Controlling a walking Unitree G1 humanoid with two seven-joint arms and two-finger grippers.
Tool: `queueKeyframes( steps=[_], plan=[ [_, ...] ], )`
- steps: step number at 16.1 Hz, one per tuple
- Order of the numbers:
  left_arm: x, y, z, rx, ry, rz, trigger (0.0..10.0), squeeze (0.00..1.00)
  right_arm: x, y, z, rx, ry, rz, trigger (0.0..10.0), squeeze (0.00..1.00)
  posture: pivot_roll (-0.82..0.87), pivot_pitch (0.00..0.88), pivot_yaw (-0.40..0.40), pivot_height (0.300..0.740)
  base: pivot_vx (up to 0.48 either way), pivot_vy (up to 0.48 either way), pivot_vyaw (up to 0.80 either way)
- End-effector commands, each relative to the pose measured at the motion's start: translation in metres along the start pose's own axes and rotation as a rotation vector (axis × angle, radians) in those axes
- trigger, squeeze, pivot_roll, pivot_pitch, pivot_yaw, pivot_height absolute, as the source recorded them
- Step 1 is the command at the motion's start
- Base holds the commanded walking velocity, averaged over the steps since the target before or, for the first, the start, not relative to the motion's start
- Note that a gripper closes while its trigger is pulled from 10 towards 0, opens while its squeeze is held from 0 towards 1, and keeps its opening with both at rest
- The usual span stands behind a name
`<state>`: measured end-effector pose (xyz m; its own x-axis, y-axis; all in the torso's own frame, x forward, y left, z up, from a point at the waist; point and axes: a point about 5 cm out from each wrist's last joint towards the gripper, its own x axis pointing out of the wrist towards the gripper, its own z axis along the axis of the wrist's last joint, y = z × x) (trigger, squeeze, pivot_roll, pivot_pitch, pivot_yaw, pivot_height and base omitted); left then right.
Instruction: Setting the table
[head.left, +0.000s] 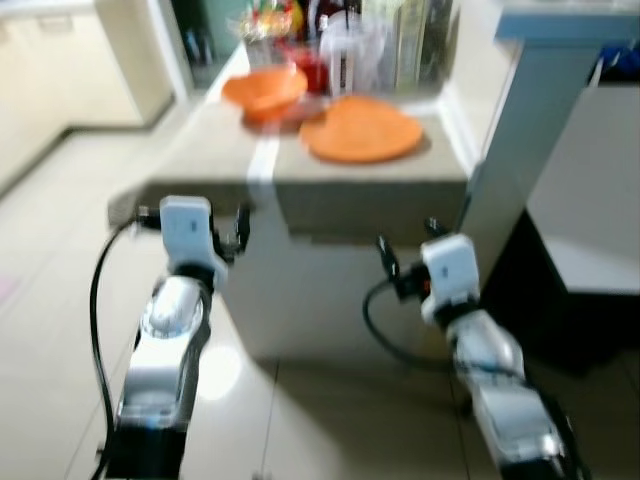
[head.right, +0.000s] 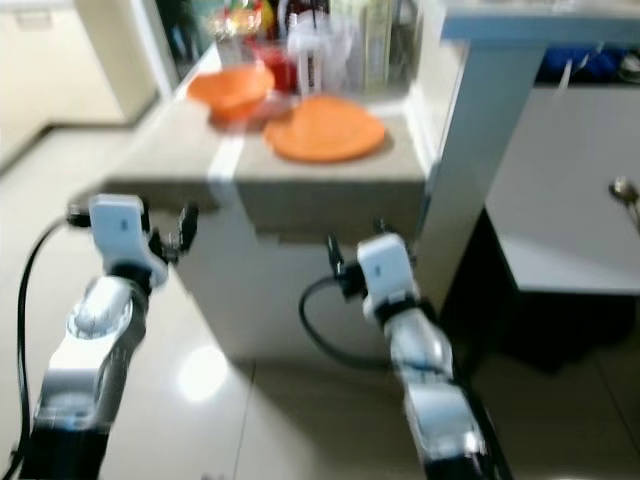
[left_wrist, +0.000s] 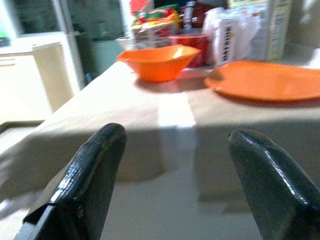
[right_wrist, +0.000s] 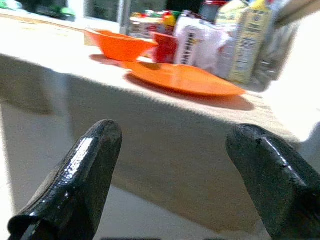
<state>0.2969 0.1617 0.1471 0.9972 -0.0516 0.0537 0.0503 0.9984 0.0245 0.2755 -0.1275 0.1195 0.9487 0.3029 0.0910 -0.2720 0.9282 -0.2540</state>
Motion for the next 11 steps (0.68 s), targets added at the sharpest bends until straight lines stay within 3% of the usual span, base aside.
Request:
queueKeyframes(
  steps=[1, 7, 8, 9, 11],
  plan=[
    [0.004, -0.010, 0.006, 0.003, -0.019, -0.050, 10.0, 1.00, -0.002, -0.006, 0.002, -0.013, -0.015, -0.021, 10.0, 0.00, -0.15, 0.000, 0.082, 0.740, 0.472, 0.000, 0.00],
    [0.009, -0.011, 0.010, 0.006, -0.026, -0.090, 10.0, 1.00, -0.001, -0.004, 0.006, -0.008, -0.034, -0.021, 10.0, 0.00, -0.16, 0.000, 0.093, 0.740, 0.476, 0.000, 0.00],
    [0.011, -0.010, 0.010, 0.012, -0.015, -0.070, 10.0, 0.75, -0.001, -0.004, 0.009, -0.005, -0.042, -0.023, 10.0, 0.00, -0.16, 0.000, 0.093, 0.740, 0.244, 0.000, 0.00],
    [0.013, -0.008, 0.010, 0.002, -0.015, -0.067, 10.0, 0.00, 0.000, -0.004, 0.010, -0.005, -0.048, -0.023, 10.0, 0.00, -0.16, 0.000, 0.095, 0.740, 0.000, 0.000, 0.00],
    [0.014, -0.006, 0.011, -0.004, -0.013, -0.063, 10.0, 0.00, -0.001, -0.003, 0.011, -0.005, -0.051, -0.023, 10.0, 0.00, -0.16, 0.000, 0.097, 0.740, 0.000, 0.000, 0.00]
  ],
)
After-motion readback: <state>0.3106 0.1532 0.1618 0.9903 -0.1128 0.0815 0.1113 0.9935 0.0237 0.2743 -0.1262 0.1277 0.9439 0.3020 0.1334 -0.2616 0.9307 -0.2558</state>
